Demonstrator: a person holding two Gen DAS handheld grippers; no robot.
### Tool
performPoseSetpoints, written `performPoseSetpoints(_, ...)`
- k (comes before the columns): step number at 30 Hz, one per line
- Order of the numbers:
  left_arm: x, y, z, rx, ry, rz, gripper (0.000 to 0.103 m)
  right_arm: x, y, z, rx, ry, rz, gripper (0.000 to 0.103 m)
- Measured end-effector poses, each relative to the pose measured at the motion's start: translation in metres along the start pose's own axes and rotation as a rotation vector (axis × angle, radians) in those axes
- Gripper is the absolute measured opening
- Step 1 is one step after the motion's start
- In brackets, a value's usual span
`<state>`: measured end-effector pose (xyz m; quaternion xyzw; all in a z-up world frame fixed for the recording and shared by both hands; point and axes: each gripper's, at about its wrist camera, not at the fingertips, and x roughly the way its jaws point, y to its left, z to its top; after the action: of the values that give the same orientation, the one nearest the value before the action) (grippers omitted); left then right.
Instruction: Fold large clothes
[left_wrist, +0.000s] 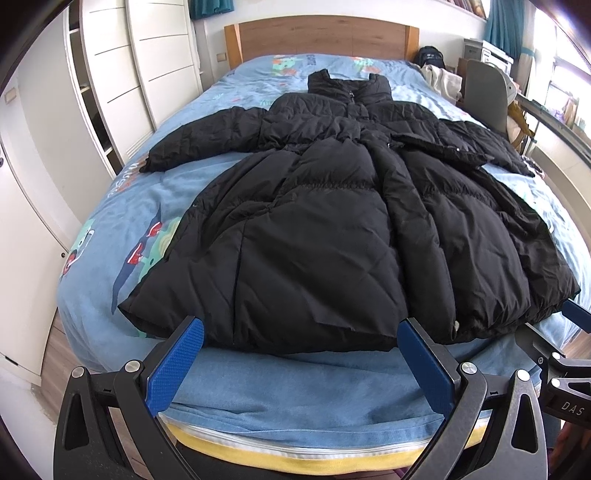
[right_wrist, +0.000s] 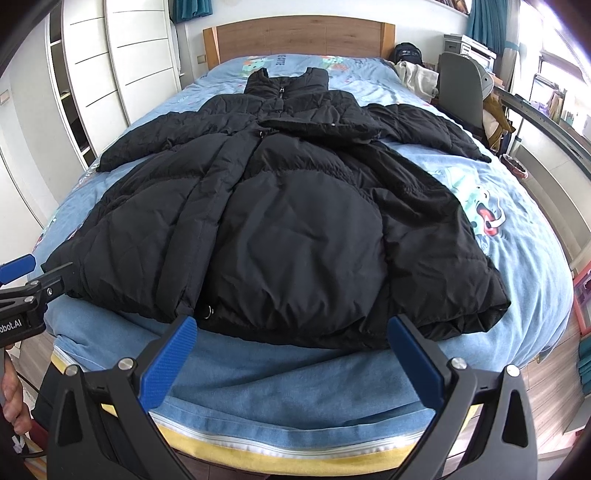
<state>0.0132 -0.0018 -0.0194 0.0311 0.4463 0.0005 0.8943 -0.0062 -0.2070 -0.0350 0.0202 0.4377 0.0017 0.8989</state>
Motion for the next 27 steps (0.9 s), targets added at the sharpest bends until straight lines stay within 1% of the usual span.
performPoseSetpoints(8,0.011,-0.001,0.000,0.009,0.041,0.003,0.103,0.013,-0.003,0.000,0.005,0.036,0.006,0.103)
performPoseSetpoints(12,0.016,-0.003,-0.002,0.014,0.064,-0.016,0.103,0.020,-0.004,0.001,0.005,0.051,0.008,0.103)
performPoseSetpoints(17,0.021,-0.003,0.004,0.018,0.084,-0.028,0.102,0.026,-0.006,0.002,0.013,0.065,0.017,0.103)
performPoseSetpoints(24,0.025,-0.003,0.015,0.016,0.099,-0.036,0.102,0.028,-0.008,0.010,0.020,0.037,0.025,0.103)
performPoseSetpoints(27,0.024,-0.003,0.022,0.030,0.091,-0.007,0.102,0.029,-0.010,0.015,0.018,0.027,0.027,0.103)
